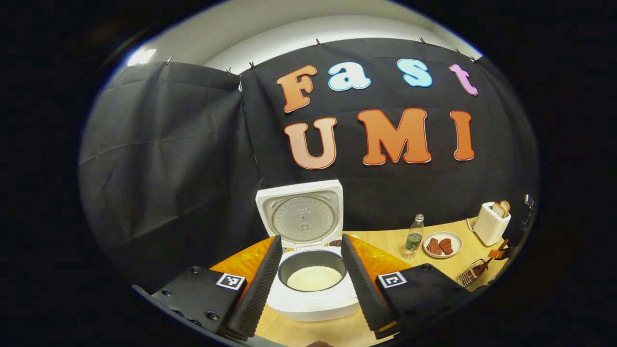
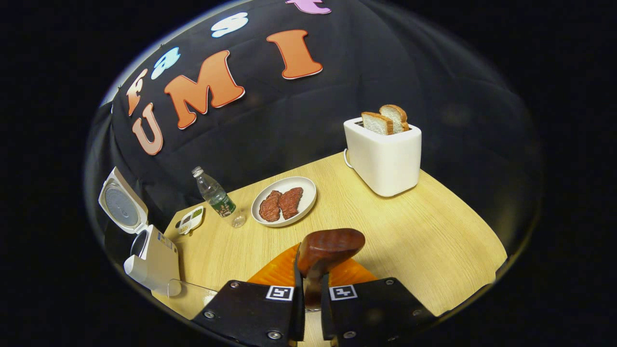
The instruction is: Close the left gripper, press the button to open the rice cooker; take a wooden spoon from the chopstick holder with the right hand, scoop a spoonful of rice and pour it into the rice cooker, then put the wooden spoon back into the chopstick holder.
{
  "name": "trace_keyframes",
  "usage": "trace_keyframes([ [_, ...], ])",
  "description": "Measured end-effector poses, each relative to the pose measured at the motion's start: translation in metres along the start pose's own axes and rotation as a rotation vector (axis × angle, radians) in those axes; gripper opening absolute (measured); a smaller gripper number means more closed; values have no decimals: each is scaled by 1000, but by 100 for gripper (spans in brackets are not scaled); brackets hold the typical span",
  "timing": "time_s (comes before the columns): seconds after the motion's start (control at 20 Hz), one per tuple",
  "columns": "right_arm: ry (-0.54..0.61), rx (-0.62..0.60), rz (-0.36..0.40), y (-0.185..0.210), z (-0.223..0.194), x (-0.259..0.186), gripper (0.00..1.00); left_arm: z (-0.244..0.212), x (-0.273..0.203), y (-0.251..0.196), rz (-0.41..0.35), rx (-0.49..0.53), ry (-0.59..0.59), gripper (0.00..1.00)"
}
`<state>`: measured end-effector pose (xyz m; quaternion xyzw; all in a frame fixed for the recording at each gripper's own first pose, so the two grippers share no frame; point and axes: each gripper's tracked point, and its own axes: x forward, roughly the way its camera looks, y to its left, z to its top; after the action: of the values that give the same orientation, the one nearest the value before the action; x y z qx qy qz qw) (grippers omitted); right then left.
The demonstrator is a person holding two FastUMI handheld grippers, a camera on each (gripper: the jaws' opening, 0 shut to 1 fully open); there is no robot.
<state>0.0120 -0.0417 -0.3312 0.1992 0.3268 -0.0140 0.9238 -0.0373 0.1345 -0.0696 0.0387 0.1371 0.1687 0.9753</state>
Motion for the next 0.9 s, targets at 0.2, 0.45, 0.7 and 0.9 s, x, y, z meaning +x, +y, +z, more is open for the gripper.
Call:
trace_keyframes([
  [0.2, -57, 33, 1, 12, 31, -24, 12, -1, 6, -2, -23, -9, -9, 85],
  [0.45, -164, -22, 69, 60, 70, -78, 12, -6, 13, 5, -20, -23, -26, 99],
  [0.7, -149, -69, 177, 121, 51, -110, 12, -21, 25, 10, -52, -30, 4, 100],
  [0.9, -104, -161, 187, 150, 14, -116, 12, -27, 34, 19, -69, -30, 5, 99],
])
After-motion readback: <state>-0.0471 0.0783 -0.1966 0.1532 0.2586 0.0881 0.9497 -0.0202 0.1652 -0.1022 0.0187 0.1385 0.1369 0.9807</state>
